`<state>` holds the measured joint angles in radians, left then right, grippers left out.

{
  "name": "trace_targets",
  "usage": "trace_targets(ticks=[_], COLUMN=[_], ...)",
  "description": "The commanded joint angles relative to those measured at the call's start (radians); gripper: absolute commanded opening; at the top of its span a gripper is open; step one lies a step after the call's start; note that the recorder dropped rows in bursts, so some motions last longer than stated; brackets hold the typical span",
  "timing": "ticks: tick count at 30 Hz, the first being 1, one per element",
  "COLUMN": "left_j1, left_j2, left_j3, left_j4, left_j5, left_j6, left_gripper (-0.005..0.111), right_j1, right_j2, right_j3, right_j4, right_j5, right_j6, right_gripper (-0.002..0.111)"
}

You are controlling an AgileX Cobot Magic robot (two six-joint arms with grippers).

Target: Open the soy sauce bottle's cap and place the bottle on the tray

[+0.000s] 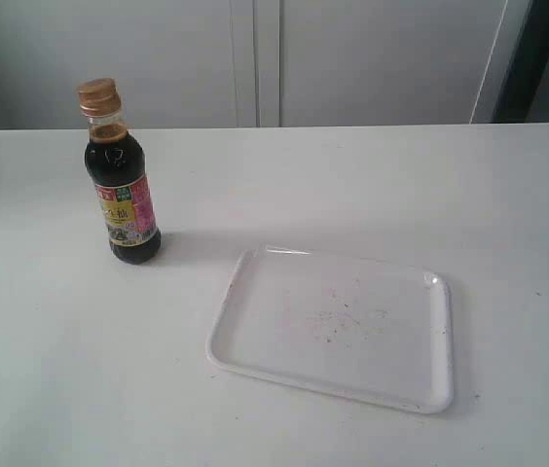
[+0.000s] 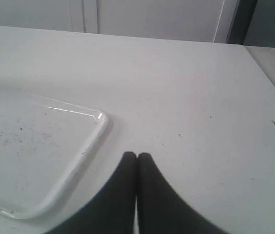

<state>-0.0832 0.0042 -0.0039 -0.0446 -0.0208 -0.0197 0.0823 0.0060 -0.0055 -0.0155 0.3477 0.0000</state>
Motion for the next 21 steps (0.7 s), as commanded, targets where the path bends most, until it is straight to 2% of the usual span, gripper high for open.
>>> trace_targets(ticks=[1,5,13,21], left_j1=[0.002,0.002,0.002,0.002], left_j2=[-0.004,-0.004,-0.004,-0.004], left_j3=[0.004,0.004,0.004,0.004], left_j4=[-0.002,-0.002,0.002,0.002], left_j5=[-0.031,-0.023,-0.169,-0.36], left_j6=[-0.004,-0.01,-0.002,-0.116], left_gripper=[0.0,0.0,0.0,0.0], right_j1=[-0.005,-0.005,-0.005,-0.005], right_j2=[-0.006,-0.006,-0.006,-0.006], right_j3=[0.005,0.005,0.005,0.005], right_j4=[0.0,0.0,0.0,0.0], right_j5=[-0.005,-0.005,-0.005,-0.005], right_j6=[0.0,0.0,0.0,0.0], right_gripper=[0.0,0.0,0.0,0.0])
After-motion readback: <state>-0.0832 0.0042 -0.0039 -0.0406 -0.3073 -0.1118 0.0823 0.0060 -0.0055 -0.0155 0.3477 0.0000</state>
